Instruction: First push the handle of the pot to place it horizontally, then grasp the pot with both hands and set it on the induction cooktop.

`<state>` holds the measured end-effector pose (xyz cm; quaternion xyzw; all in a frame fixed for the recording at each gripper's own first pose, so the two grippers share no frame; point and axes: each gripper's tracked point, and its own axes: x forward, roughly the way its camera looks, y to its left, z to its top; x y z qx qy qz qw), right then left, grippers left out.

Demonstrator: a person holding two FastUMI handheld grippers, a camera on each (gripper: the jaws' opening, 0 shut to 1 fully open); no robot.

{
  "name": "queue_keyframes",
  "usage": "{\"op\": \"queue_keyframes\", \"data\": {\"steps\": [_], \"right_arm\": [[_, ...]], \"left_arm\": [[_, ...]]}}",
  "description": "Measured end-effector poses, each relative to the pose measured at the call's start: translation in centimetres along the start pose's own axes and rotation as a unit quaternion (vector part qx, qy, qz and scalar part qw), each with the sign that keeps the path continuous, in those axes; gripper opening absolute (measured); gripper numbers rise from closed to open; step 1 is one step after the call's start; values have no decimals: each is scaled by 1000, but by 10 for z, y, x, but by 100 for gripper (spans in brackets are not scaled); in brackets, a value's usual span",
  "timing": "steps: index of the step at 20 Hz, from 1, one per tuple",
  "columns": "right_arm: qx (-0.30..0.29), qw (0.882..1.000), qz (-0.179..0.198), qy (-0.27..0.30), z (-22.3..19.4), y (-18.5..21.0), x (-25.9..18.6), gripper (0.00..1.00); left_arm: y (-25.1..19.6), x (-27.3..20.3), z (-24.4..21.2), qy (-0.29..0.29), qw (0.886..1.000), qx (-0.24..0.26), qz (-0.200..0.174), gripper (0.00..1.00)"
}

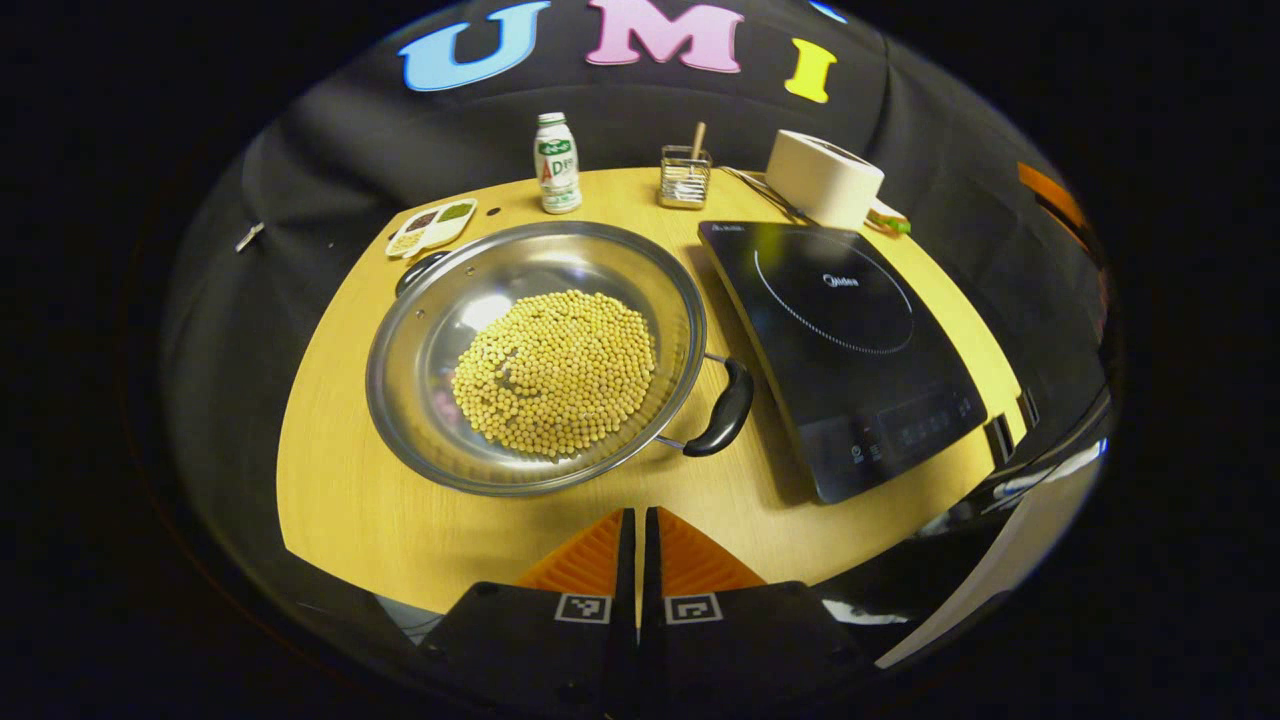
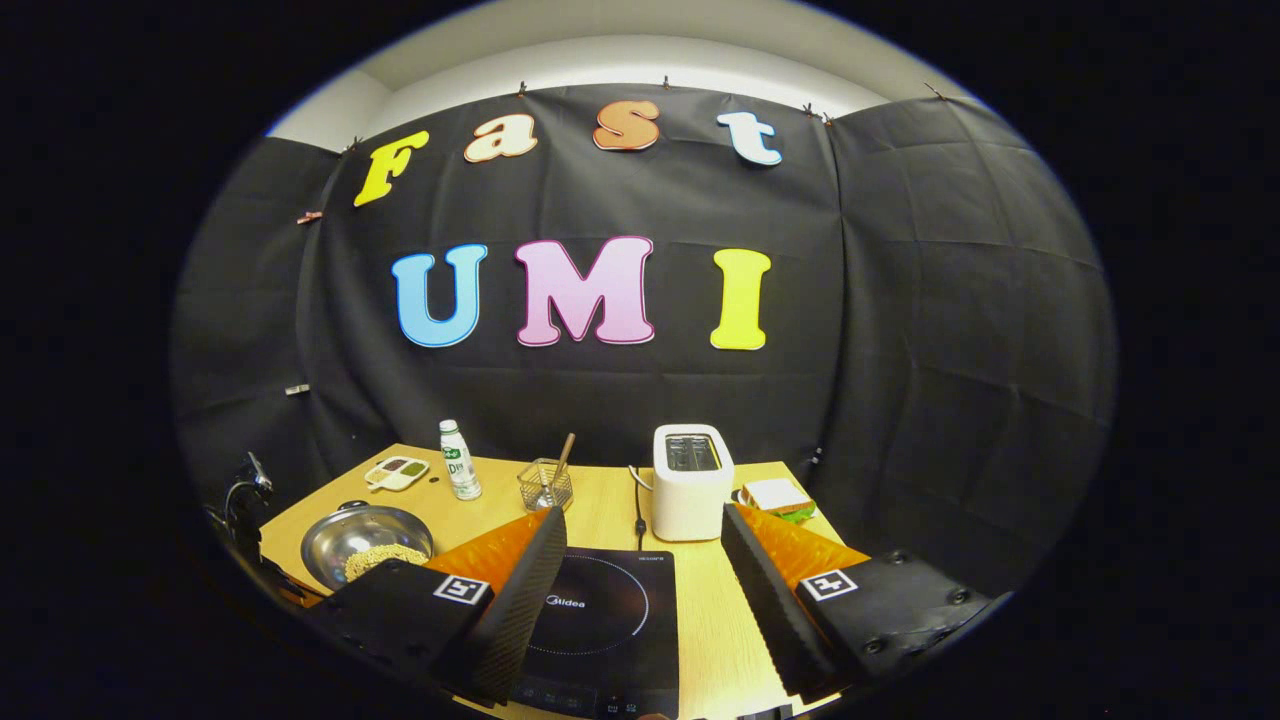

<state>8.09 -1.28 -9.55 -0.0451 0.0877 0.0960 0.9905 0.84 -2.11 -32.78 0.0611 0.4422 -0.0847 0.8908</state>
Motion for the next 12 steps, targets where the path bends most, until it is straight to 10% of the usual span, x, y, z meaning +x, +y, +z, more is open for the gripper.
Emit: {"op": "queue_keyframes", "data": {"steps": [12], "right_arm": [[3, 997, -74, -14, 2, -12, -19, 98]], "left_arm": [[-23, 48, 13, 35, 994, 98, -41, 5]]}}
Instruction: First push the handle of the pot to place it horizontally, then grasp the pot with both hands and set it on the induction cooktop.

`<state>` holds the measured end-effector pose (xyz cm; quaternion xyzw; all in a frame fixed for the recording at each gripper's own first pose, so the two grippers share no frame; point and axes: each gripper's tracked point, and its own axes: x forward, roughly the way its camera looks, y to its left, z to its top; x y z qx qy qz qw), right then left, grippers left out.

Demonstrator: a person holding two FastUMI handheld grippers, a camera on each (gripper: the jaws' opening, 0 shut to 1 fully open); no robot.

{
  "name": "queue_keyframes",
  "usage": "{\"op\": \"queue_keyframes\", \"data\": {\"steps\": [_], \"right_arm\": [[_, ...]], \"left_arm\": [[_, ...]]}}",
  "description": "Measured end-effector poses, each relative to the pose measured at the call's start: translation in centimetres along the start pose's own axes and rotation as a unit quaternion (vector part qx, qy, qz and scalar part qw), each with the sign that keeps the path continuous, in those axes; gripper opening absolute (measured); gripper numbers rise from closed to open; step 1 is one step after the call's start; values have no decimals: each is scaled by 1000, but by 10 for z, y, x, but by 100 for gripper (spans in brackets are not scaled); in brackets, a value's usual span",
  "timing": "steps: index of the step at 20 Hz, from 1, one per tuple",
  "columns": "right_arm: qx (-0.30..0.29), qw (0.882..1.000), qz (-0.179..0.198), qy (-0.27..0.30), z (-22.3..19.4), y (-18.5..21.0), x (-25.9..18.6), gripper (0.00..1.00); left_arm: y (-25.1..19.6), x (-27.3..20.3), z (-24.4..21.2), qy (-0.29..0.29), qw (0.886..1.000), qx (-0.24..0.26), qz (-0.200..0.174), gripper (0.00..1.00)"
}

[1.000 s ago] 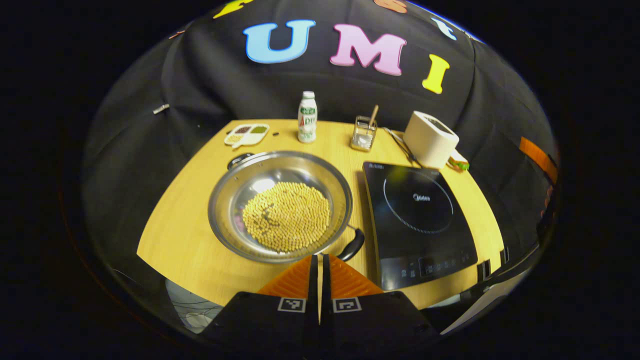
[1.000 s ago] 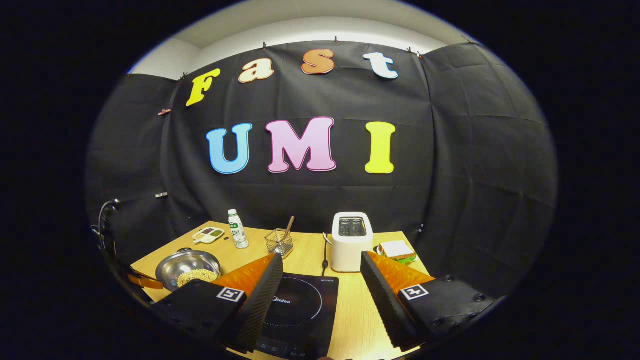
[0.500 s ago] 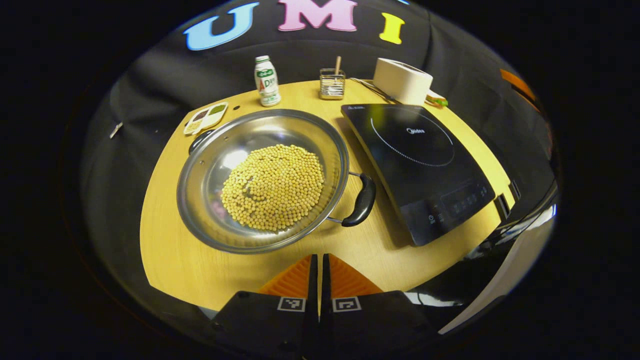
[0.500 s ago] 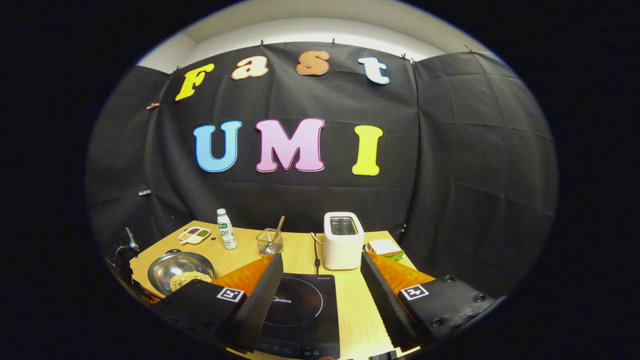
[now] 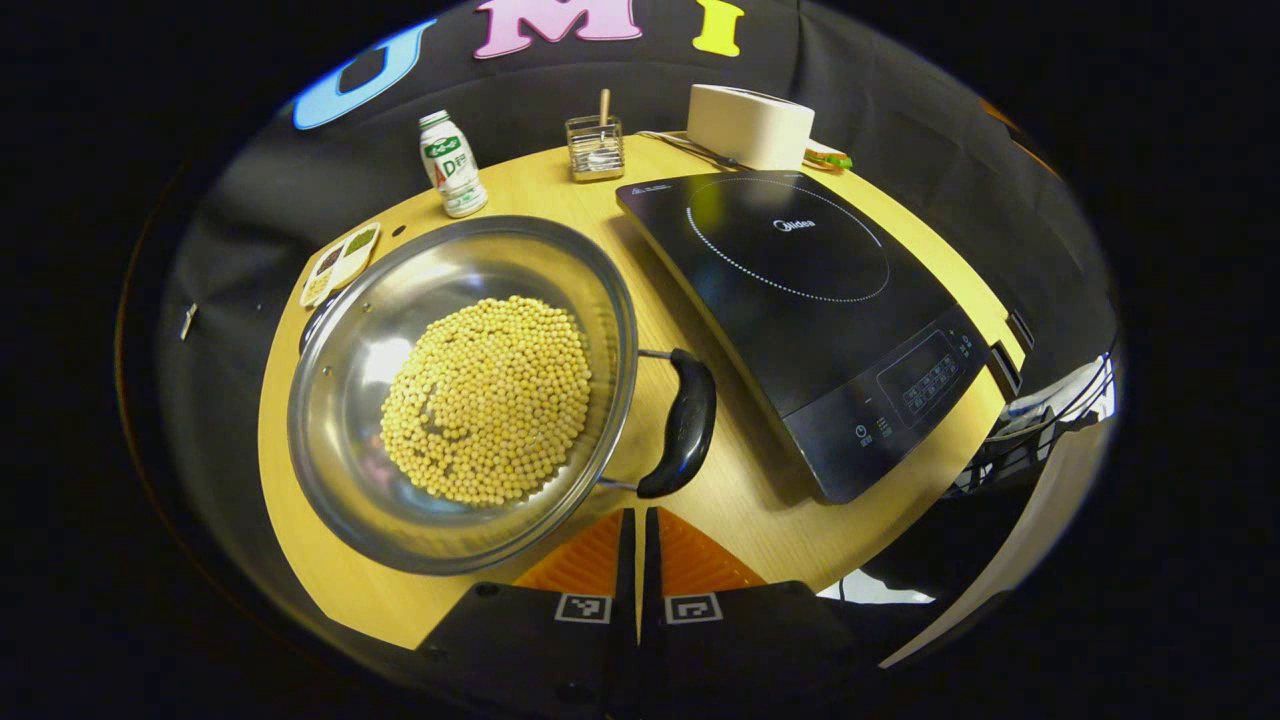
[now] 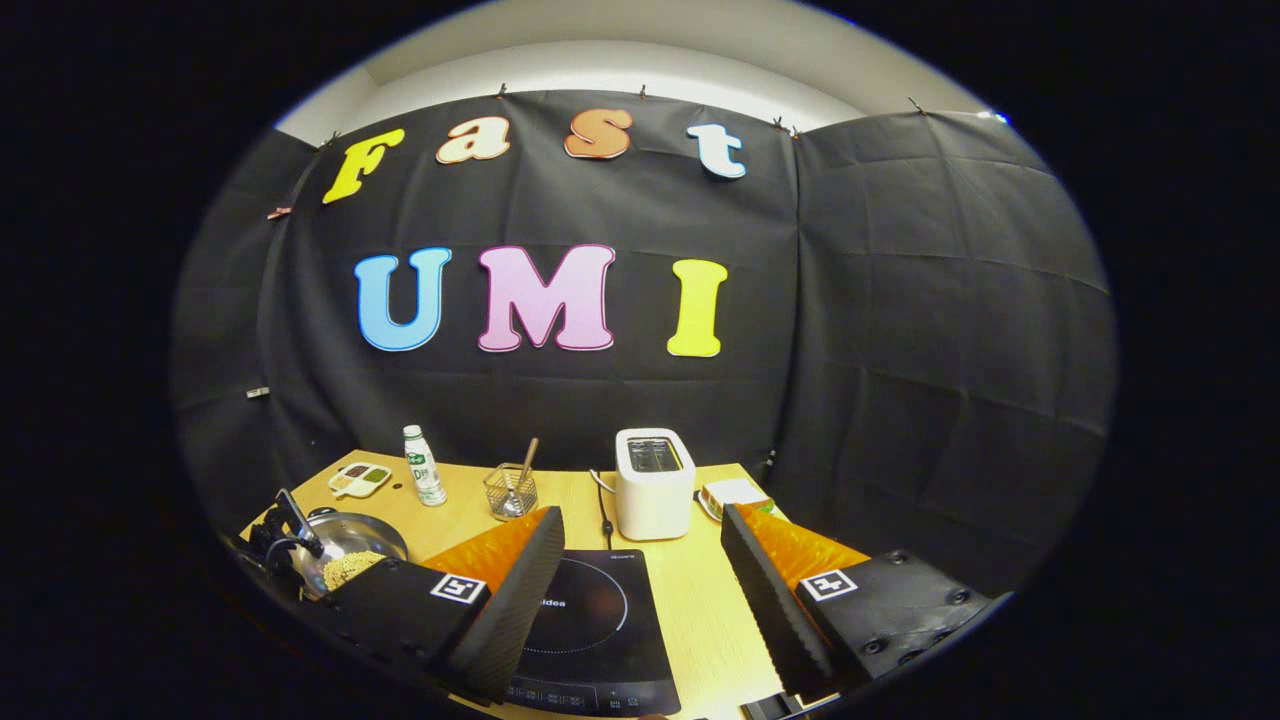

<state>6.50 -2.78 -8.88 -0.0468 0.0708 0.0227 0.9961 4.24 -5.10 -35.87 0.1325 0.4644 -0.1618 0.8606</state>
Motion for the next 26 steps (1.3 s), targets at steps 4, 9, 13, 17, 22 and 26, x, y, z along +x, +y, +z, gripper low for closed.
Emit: {"op": "queue_keyframes", "data": {"steps": [4, 9, 13, 17, 22, 26], "right_arm": [[2, 1000, -14, 1, -3, -9, -2, 98], [7, 1000, -30, -2, -2, -24, 0, 98], [15, 999, -41, 1, -2, -36, 2, 98], [9, 999, -40, 6, -6, -38, 4, 98], [1, 999, -36, 6, -5, -40, 7, 98], [1, 999, -43, 8, -5, -50, 8, 98]], "left_arm": [[-7, 9, 13, 5, 1000, 9, -5, 5], [-12, 16, 30, 1, 1000, 6, -5, 5], [-15, 23, 46, -5, 1000, -1, -5, 5], [-17, 31, 63, -11, 1000, -7, -3, 5], [-17, 40, 84, -23, 999, -25, -1, 5], [-16, 49, 103, -33, 999, -43, 1, 5]]}}
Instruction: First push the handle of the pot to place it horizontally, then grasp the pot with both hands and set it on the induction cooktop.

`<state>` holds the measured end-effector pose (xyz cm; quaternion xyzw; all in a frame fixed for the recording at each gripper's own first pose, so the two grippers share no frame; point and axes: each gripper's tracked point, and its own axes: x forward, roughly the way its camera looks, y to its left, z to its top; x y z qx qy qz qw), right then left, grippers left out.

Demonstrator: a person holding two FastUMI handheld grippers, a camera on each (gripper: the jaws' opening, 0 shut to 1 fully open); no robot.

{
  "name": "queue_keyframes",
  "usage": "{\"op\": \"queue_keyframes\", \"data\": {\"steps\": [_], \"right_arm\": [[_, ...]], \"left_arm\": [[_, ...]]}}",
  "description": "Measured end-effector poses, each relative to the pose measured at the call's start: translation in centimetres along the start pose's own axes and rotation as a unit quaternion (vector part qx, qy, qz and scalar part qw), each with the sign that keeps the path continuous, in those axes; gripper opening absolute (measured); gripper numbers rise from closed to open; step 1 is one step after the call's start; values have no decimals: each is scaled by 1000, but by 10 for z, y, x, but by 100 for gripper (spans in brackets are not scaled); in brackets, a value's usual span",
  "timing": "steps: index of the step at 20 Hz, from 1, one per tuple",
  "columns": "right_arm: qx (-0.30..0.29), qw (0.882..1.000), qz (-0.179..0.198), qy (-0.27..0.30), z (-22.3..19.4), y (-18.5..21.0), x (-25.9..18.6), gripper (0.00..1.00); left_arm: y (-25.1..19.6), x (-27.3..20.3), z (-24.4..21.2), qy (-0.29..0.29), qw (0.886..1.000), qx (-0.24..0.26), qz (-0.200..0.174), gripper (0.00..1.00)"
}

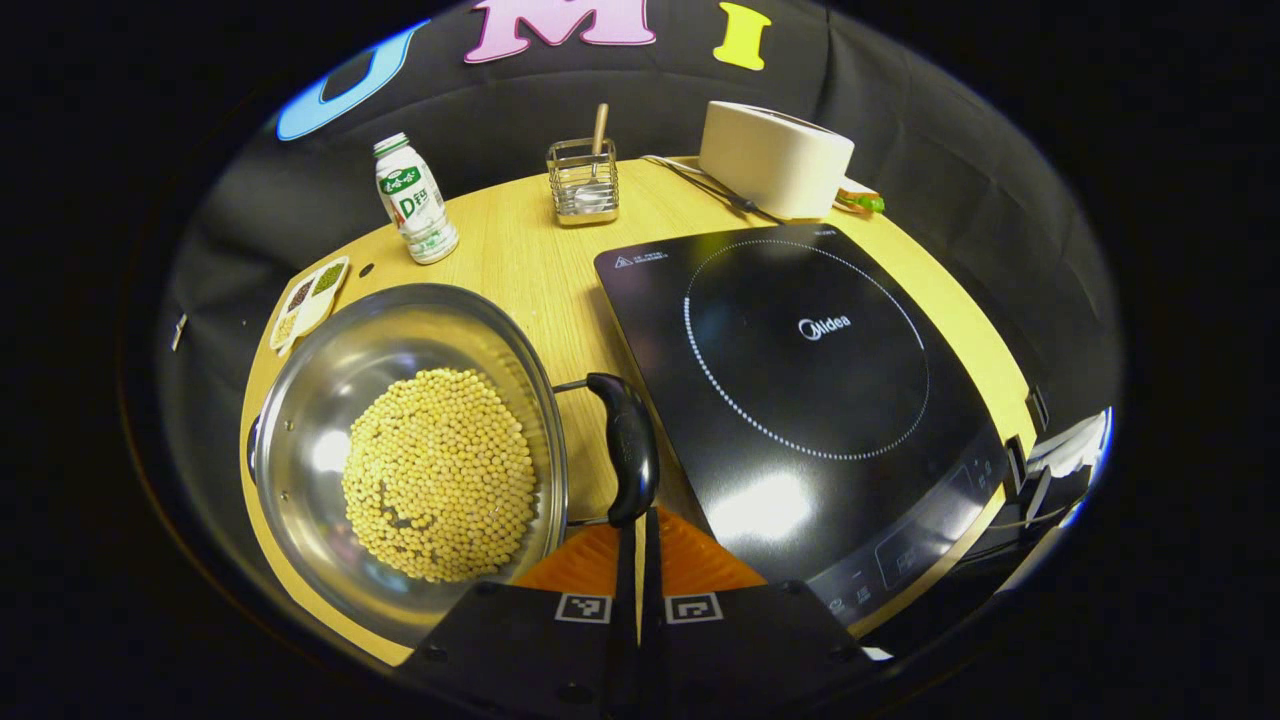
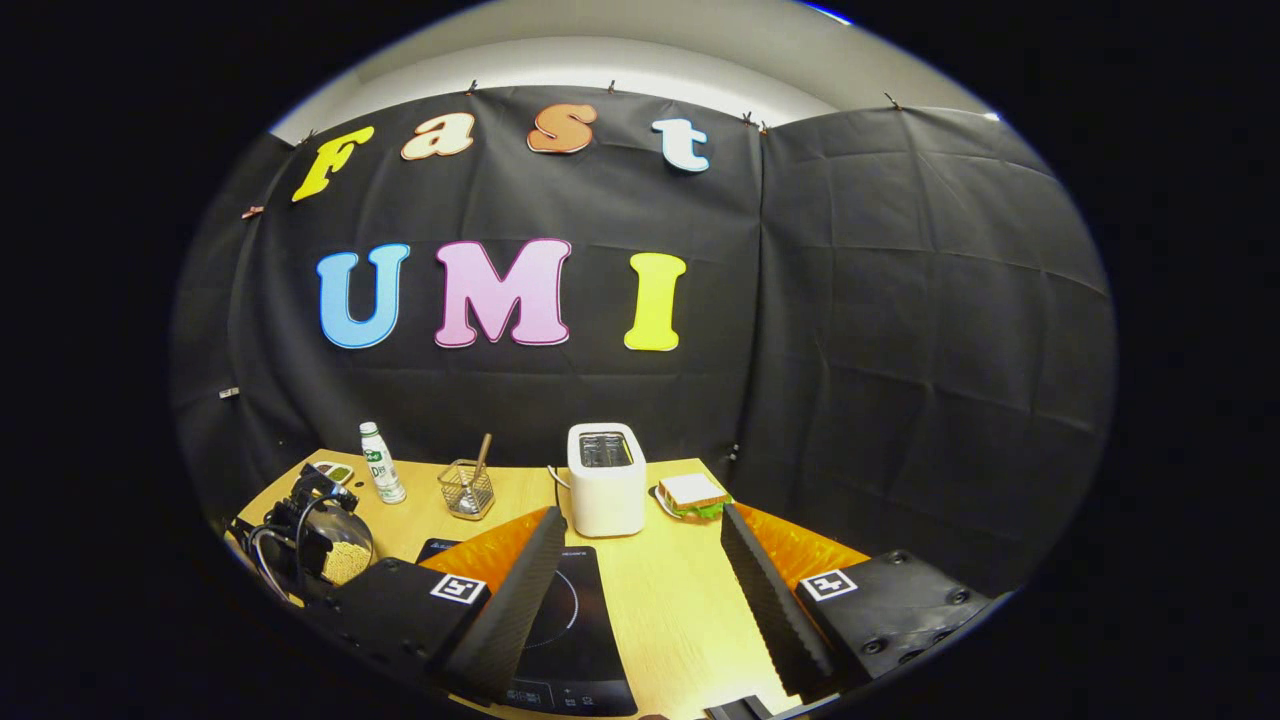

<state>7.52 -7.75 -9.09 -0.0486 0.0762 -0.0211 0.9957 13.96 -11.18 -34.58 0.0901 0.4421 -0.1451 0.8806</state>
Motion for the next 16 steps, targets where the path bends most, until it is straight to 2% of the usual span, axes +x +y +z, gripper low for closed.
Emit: {"op": "queue_keyframes", "data": {"steps": [9, 13, 16], "right_arm": [[-6, 1000, -9, 8, -5, -11, 1, 98], [-12, 1000, -5, 10, -6, -8, 0, 98], [-14, 1000, 1, 11, -6, 0, -1, 98]], "left_arm": [[3, 18, 33, -17, 1000, -1, 3, 5], [5, 16, 37, -26, 1000, -4, 3, 3], [-4, 4, 37, -42, 999, -13, -11, 5]]}}
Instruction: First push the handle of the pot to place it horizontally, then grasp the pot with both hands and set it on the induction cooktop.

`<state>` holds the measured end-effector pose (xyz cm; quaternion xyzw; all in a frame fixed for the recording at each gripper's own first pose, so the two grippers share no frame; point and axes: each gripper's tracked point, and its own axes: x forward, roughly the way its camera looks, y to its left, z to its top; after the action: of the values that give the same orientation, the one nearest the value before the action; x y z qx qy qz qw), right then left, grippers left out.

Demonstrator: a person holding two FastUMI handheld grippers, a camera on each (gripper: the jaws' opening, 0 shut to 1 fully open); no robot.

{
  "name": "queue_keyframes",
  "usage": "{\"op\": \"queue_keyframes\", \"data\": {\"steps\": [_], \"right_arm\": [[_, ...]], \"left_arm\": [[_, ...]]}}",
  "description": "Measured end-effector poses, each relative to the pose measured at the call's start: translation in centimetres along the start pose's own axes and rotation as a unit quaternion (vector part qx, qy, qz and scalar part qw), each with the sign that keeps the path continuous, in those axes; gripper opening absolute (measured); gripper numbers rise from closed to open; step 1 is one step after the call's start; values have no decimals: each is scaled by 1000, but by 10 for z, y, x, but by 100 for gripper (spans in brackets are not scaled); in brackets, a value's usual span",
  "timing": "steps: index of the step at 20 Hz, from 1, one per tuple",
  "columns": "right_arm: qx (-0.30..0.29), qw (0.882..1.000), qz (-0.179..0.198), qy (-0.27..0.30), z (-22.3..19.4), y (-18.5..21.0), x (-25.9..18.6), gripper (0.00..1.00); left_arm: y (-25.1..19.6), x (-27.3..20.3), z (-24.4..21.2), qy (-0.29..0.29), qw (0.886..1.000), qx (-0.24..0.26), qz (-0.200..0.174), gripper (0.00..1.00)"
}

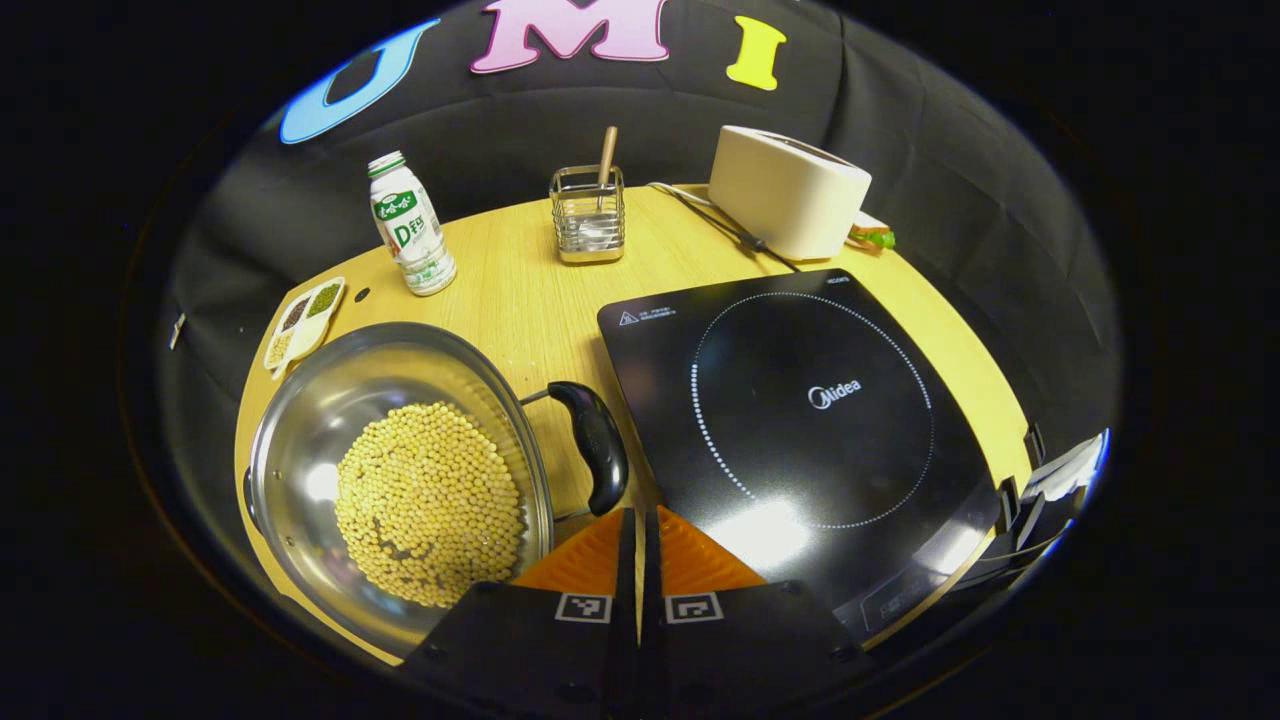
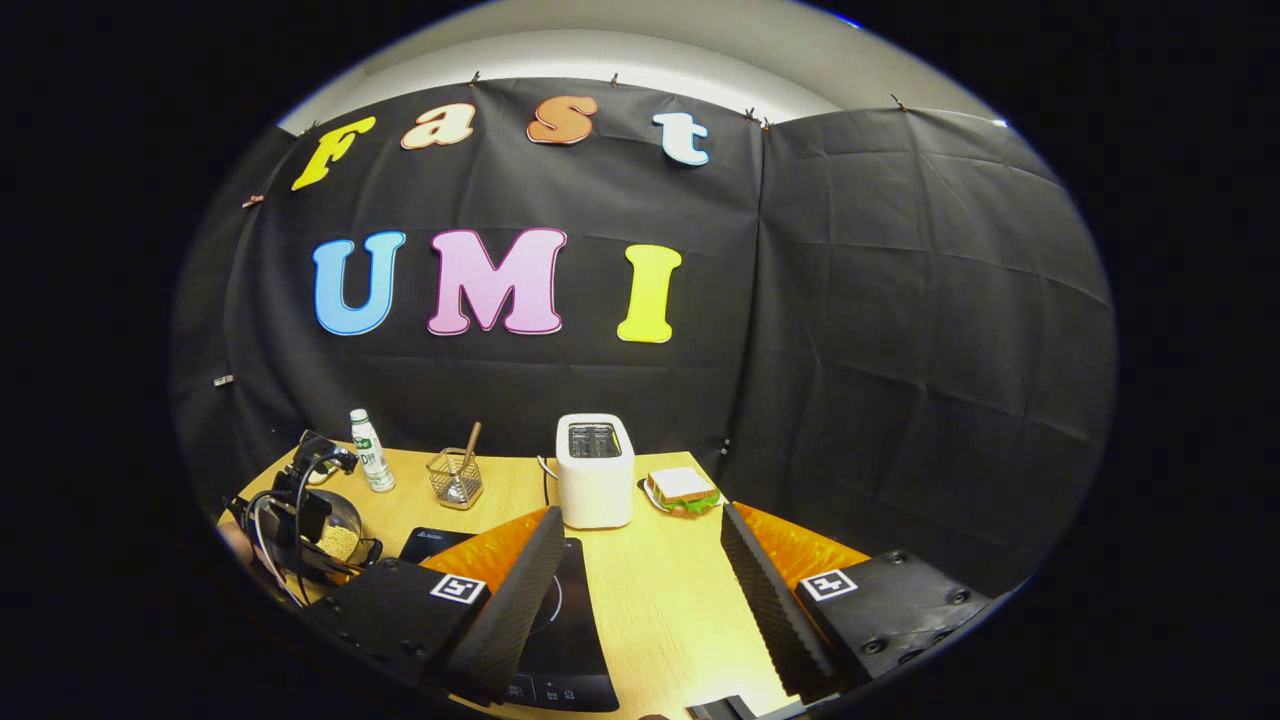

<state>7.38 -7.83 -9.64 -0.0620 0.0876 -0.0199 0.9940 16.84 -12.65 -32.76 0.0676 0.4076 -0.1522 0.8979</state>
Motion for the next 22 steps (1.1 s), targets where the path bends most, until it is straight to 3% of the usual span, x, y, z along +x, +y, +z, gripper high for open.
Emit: {"op": "queue_keyframes", "data": {"steps": [8, 13, 17, 19, 21, 22], "right_arm": [[-11, 999, 35, 1, 1, 45, -5, 98], [-14, 999, 47, 19, -7, 78, -6, 98], [-25, 997, 68, 33, -10, 121, -6, 98], [-24, 996, 81, 40, -11, 145, -5, 98], [-28, 994, 95, 48, -13, 173, -1, 98], [-34, 993, 100, 50, -14, 184, 1, 98]], "left_arm": [[-9, -63, 1, -86, 996, -12, -18, 5], [24, -114, -4, -151, 988, -30, -4, 6], [77, -153, -14, -188, 981, -49, 27, 7], [107, -168, -17, -204, 977, -53, 45, 11], [136, -181, -20, -217, 973, -57, 62, 22], [150, -186, -22, -222, 971, -61, 67, 39]]}}
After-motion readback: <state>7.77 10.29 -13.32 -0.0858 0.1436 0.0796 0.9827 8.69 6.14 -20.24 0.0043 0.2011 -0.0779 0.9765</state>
